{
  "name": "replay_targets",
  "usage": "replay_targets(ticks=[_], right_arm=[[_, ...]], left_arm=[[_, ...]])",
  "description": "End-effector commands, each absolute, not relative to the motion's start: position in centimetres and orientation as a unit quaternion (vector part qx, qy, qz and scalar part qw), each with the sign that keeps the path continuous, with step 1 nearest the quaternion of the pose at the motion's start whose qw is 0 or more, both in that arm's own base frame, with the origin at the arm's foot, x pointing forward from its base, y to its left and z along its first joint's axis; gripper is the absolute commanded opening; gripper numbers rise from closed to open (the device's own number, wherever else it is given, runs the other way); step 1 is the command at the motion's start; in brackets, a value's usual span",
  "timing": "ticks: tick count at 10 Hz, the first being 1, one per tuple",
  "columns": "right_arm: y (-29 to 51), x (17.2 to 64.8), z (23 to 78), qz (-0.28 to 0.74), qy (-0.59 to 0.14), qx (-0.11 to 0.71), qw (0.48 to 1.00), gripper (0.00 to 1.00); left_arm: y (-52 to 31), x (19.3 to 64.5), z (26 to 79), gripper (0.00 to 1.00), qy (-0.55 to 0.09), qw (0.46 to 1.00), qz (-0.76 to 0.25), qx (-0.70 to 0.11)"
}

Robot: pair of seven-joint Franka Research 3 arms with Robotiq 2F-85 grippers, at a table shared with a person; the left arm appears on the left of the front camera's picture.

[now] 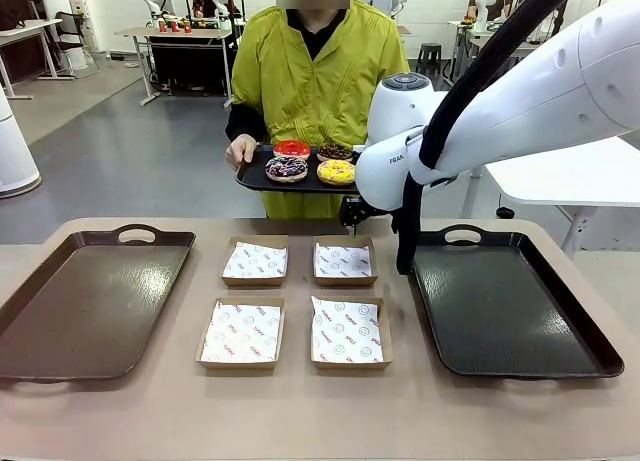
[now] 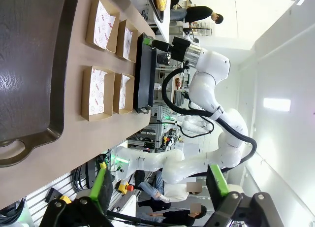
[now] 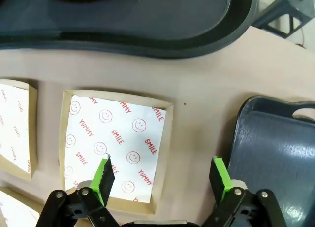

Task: Individually package the donuts and arrange them on the tray.
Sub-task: Pick up one Paper togo box.

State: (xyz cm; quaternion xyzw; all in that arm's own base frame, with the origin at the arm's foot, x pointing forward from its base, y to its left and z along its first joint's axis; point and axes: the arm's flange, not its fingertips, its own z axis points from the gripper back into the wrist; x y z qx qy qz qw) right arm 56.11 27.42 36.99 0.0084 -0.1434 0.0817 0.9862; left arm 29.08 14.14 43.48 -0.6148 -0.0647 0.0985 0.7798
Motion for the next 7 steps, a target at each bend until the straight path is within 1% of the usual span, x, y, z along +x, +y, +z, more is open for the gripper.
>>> replay_targets(ticks=[1, 3, 4, 6, 7], right_arm=[[27.3, 56.0, 35.4, 0.076, -0.13, 0.007, 0.989, 1.0], [27.0, 57.0, 32.2, 0.049, -0.119, 0.004, 0.992, 1.0], [26.8, 57.2, 31.2, 0.043, -0.107, 0.01, 0.993, 1.0], [26.5, 57.4, 29.9, 0.05, -0.104, 0.033, 0.993, 1.0], [26.5, 57.4, 29.8, 0.052, -0.101, 0.034, 0.993, 0.4]], left_arm=[[14.2, 29.1, 43.6, 1.0, -0.069, 0.775, 0.103, -0.619], [14.2, 29.1, 43.6, 1.0, -0.069, 0.775, 0.103, -0.619], [14.2, 29.1, 43.6, 1.0, -0.069, 0.775, 0.103, -0.619], [14.2, 29.1, 43.6, 1.0, -0.069, 0.775, 0.103, -0.619], [14.2, 29.1, 43.6, 1.0, -0.069, 0.775, 0.103, -0.619]])
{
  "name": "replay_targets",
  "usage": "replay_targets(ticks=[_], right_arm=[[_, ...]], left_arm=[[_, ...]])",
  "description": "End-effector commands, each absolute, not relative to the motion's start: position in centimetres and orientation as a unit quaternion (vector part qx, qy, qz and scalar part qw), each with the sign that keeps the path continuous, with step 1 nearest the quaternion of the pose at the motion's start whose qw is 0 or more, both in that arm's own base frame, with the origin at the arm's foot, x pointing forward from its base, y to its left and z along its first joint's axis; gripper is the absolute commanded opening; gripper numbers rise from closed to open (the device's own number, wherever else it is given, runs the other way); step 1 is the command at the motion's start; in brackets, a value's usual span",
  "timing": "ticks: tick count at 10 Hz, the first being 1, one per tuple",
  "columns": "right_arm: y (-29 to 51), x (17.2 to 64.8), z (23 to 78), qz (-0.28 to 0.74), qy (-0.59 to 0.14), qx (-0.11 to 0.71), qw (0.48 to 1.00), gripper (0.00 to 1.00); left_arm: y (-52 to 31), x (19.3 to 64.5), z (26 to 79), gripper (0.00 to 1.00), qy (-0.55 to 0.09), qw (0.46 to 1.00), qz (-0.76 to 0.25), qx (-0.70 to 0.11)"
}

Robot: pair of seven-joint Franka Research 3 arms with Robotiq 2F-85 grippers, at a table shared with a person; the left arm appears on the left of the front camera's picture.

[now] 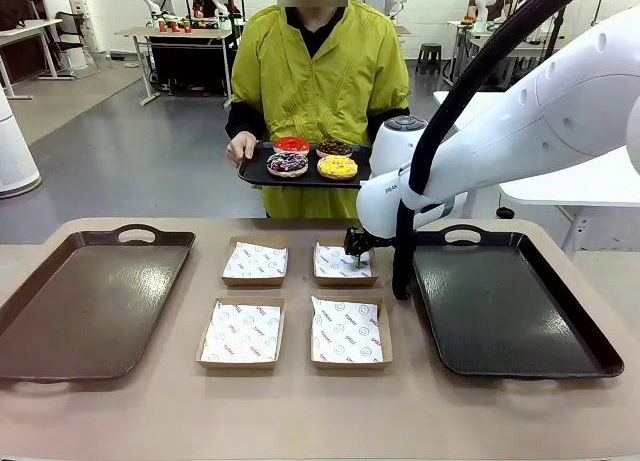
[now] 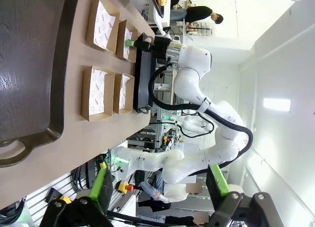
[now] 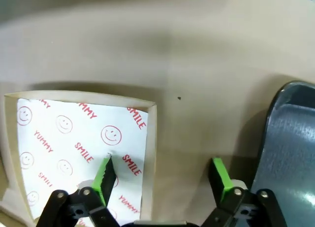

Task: Individually package the donuts and arrange them on the tray.
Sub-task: Pick up one Paper togo box.

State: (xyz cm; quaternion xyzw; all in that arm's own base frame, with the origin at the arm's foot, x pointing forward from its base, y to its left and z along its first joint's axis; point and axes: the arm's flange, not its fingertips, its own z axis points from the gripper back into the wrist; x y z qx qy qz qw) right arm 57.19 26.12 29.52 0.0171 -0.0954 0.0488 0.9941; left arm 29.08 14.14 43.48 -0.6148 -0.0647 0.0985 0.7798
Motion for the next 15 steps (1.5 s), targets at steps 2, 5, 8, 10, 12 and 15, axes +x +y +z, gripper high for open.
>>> replay_targets(ticks=[2, 5, 8, 10, 12, 15], right_arm=[[26.9, 57.1, 30.4, 0.053, -0.107, 0.031, 0.992, 0.0], [27.2, 56.9, 30.7, 0.051, -0.109, 0.022, 0.992, 0.0], [27.2, 57.0, 30.8, 0.045, -0.106, 0.015, 0.993, 0.0], [27.2, 57.0, 30.8, 0.039, -0.106, 0.012, 0.994, 0.0], [27.3, 57.1, 30.8, 0.033, -0.106, 0.008, 0.994, 0.0], [28.2, 56.1, 36.4, -0.012, -0.093, -0.013, 0.996, 0.0]], left_arm=[[14.2, 29.1, 43.6, 1.0, -0.069, 0.775, 0.103, -0.619], [14.2, 29.1, 43.6, 1.0, -0.069, 0.775, 0.103, -0.619], [14.2, 29.1, 43.6, 1.0, -0.069, 0.775, 0.103, -0.619], [14.2, 29.1, 43.6, 1.0, -0.069, 0.775, 0.103, -0.619], [14.2, 29.1, 43.6, 1.0, -0.069, 0.775, 0.103, -0.619], [14.2, 29.1, 43.6, 1.0, -0.069, 0.775, 0.103, -0.619]])
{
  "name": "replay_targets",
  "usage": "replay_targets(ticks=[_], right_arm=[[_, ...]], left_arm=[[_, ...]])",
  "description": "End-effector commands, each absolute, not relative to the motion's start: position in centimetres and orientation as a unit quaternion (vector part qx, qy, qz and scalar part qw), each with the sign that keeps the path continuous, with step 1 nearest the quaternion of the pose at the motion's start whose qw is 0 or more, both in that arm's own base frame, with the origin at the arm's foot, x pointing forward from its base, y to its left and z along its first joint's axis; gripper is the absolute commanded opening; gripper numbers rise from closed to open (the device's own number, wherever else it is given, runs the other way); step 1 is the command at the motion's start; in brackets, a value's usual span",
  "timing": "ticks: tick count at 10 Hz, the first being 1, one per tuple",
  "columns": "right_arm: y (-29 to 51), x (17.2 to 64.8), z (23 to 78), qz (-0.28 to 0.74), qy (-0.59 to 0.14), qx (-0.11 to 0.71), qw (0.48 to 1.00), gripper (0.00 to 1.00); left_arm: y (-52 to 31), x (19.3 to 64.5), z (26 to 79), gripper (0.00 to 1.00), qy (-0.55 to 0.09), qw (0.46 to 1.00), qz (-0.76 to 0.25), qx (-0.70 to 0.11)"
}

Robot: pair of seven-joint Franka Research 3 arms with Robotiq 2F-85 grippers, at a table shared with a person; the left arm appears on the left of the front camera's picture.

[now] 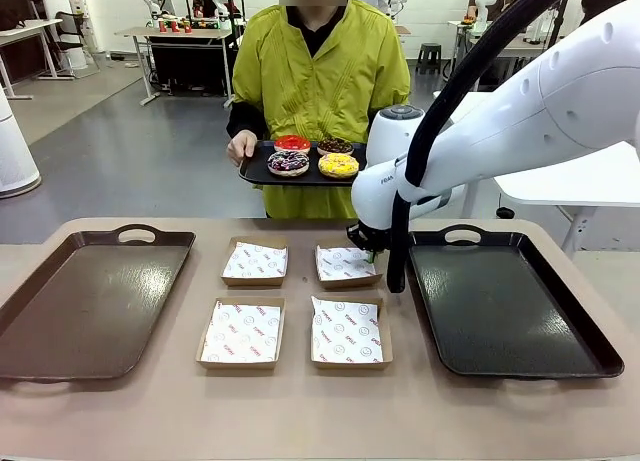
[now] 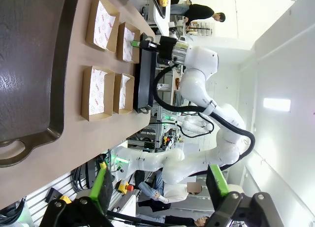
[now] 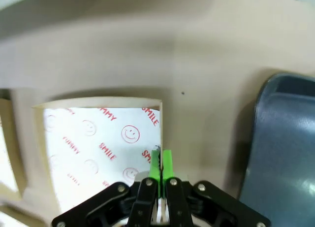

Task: Individually package the donuts and arrange them on the tray.
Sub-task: Pick up one Paper togo box.

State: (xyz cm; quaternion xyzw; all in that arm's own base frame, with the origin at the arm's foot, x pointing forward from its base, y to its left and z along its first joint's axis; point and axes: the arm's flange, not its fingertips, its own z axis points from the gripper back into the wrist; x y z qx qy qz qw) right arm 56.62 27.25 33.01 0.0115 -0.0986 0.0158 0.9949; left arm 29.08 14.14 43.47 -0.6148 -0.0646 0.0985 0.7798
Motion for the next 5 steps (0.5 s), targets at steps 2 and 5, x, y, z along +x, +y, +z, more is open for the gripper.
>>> replay_targets(ticks=[2, 5], right_arm=[[28.3, 55.1, 43.3, -0.026, -0.096, -0.026, 0.995, 0.0], [28.6, 55.0, 50.3, -0.046, -0.116, -0.026, 0.992, 0.0]], left_arm=[[14.2, 29.1, 43.6, 1.0, -0.069, 0.775, 0.103, -0.619], [14.2, 29.1, 43.6, 1.0, -0.069, 0.775, 0.103, -0.619]])
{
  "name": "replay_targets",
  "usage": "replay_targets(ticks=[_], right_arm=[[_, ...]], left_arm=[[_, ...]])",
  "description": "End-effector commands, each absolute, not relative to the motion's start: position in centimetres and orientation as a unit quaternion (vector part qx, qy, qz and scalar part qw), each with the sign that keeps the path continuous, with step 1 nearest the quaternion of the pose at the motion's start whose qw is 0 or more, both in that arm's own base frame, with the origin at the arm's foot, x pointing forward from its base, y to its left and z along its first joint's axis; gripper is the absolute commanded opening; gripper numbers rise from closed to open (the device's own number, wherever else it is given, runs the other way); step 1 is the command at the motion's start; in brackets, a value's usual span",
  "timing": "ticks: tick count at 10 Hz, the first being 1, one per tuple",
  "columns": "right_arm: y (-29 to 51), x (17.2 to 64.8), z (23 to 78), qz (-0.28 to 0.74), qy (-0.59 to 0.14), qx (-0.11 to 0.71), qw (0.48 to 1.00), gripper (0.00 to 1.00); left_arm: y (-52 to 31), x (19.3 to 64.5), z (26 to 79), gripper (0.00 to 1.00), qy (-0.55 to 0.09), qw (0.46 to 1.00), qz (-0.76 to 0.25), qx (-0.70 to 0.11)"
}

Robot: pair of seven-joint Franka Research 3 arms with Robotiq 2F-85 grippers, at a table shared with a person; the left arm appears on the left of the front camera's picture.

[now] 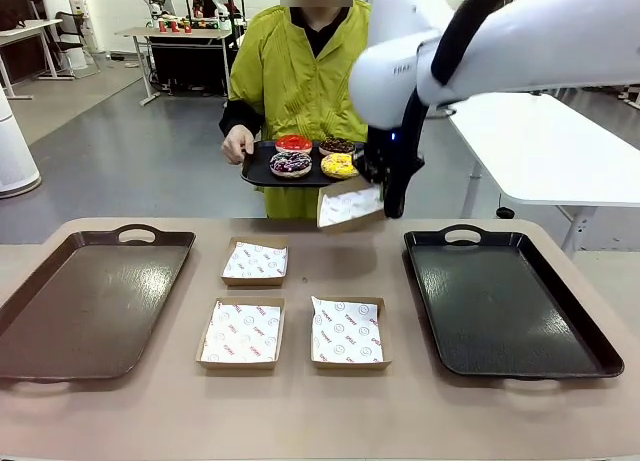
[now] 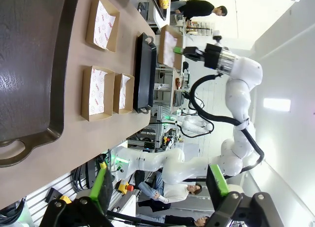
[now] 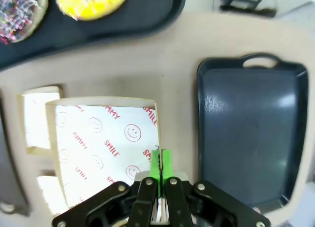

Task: Individually package the donuts and arrange them on the tray.
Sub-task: Pick up one Paper togo box.

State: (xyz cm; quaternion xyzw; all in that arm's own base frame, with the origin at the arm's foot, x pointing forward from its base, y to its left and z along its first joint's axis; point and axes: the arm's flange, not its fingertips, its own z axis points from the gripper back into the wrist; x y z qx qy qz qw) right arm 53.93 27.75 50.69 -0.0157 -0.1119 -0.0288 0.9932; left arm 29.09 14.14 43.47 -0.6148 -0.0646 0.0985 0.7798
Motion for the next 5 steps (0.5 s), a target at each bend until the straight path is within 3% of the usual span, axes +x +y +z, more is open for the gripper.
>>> replay_targets(ticks=[1, 3, 5], right_arm=[[28.6, 55.2, 51.3, -0.051, -0.114, -0.019, 0.992, 0.0], [27.8, 56.3, 50.4, -0.049, -0.099, -0.022, 0.994, 0.0], [28.1, 54.5, 52.4, -0.038, -0.116, -0.012, 0.992, 0.0]], left_arm=[[14.2, 29.1, 43.6, 1.0, -0.069, 0.775, 0.103, -0.619], [14.2, 29.1, 43.6, 1.0, -0.069, 0.775, 0.103, -0.619], [14.2, 29.1, 43.6, 1.0, -0.069, 0.775, 0.103, -0.619]])
